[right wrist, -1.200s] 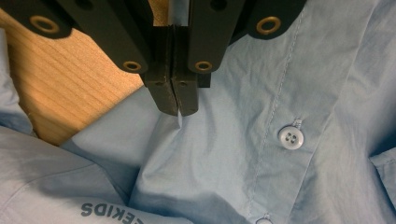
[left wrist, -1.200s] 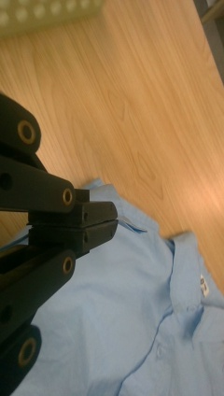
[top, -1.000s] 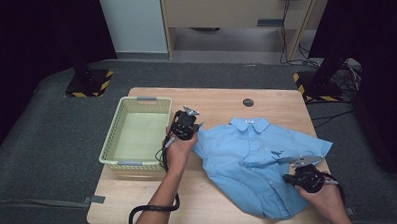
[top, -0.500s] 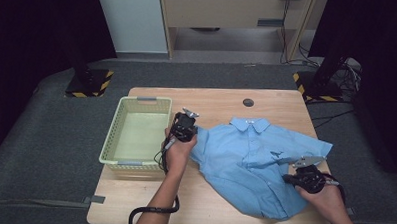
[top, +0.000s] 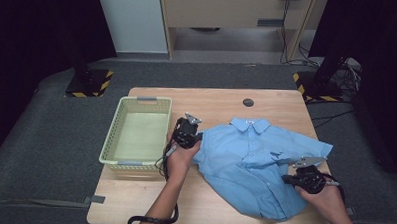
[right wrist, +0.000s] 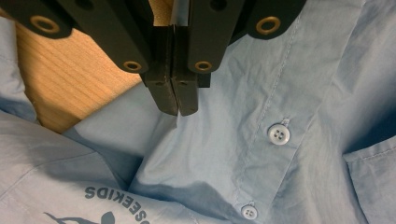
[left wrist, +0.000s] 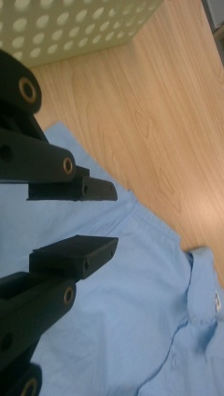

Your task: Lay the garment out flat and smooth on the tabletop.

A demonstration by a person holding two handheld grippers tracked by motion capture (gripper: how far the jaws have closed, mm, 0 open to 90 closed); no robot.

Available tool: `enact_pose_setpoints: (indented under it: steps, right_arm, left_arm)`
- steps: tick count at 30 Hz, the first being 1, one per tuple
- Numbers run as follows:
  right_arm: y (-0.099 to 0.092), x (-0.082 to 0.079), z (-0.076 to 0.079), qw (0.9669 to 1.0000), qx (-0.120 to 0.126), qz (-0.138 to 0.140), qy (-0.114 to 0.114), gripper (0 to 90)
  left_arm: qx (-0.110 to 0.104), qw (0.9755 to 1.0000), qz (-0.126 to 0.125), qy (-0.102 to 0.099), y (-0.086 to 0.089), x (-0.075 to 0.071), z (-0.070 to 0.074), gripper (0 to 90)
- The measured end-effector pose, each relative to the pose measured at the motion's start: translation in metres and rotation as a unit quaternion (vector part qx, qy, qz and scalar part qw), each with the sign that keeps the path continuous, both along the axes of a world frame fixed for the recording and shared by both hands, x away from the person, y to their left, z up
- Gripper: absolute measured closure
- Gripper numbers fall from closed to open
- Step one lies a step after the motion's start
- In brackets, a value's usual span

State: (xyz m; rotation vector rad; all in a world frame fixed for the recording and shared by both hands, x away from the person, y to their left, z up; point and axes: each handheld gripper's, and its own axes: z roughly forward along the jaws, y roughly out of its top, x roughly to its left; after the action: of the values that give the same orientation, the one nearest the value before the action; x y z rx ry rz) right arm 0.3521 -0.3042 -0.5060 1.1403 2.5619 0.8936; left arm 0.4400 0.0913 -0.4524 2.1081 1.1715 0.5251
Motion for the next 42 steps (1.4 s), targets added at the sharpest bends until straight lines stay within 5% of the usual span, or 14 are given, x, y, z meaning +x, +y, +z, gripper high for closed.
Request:
enact_pose_setpoints:
  steps: [16, 33, 37, 42]
  right_arm:
    - [0.016, 0.003, -0.005, 0.9999, 0.002, 0.011, 0.013, 89.7]
    - [0.048, 0.02, -0.007, 0.9999, -0.005, 0.0, 0.016, 86.9]
    - [0.042, 0.019, -0.003, 1.0, -0.007, -0.002, 0.005, 77.5]
    - [0.02, 0.015, 0.005, 0.9997, -0.01, -0.002, -0.023, 88.6]
  left_arm:
    - [-0.012, 0.9972, -0.073, -0.012, -0.027, -0.064, -0.022, 47.3]
    - [-0.009, 0.9941, -0.108, 0.006, -0.036, -0.096, -0.04, 33.3]
    - [-0.009, 0.9932, -0.116, 0.007, -0.038, -0.105, -0.041, 32.1]
    - [-0.007, 0.9914, -0.13, 0.012, -0.043, -0.117, -0.043, 30.5]
